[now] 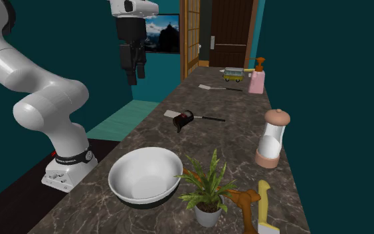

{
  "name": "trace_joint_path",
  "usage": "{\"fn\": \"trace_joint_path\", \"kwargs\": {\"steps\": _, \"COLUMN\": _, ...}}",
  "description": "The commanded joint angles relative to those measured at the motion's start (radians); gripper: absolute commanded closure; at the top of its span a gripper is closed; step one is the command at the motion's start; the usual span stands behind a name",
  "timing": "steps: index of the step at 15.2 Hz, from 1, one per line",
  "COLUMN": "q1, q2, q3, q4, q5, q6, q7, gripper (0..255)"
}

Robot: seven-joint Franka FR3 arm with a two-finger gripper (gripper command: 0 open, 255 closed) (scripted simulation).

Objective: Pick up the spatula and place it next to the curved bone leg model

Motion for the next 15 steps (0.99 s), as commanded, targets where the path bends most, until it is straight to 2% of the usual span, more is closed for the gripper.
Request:
{"fn": "trace_joint_path", "kwargs": {"steps": 1, "q1": 0.0, "q2": 0.0, "q3": 0.0, "q4": 0.0, "q5": 0.0, "q6": 0.0, "q7": 0.0, "gripper": 0}}
{"fn": "trace_joint_path", "kwargs": {"steps": 8, "q1": 0.032, "q2": 0.089, "q3": 0.126, "q4": -0.079, "q5": 0.086, "q6": 0.193, "q7": 0.171, "gripper": 0}}
{"fn": "trace_joint_path", "kwargs": {"steps": 15, "q1": 0.048, "q2": 0.257, "q3": 0.259, "q4": -0.085, "q5": 0.135, "q6": 0.397, "q7": 0.341, "gripper": 0}}
